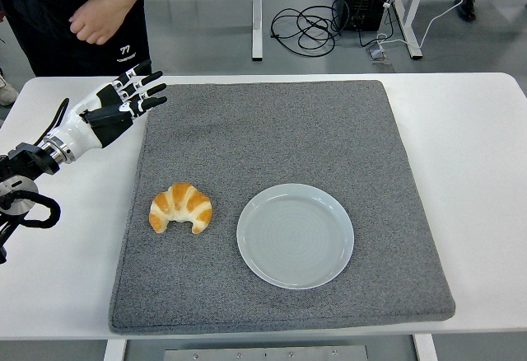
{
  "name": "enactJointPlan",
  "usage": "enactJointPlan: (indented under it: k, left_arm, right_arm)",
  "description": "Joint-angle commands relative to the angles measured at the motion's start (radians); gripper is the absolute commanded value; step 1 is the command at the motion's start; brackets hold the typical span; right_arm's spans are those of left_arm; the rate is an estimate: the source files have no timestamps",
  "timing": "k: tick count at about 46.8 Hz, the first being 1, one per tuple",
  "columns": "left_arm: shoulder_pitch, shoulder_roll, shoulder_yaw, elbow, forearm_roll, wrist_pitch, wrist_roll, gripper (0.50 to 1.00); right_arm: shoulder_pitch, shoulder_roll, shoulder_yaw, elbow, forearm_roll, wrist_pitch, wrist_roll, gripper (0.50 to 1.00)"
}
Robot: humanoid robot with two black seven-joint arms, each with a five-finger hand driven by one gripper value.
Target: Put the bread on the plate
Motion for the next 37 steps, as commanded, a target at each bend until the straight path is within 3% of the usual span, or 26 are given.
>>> enactJointPlan:
  k: [1,37]
  left_arm:
    - [0.000,-0.001,0.006,0.000,0.000,0.004,0.000,0.971]
    - [0.002,-0.004,0.010,0.001,0.000,0.009,-0.010,0.971]
  right_arm:
    - [0.002,0.000,0.000,0.000,0.000,0.000,0.000,1.000]
    - [0.002,0.000,0.000,0.000,0.000,0.000,0.000,1.000]
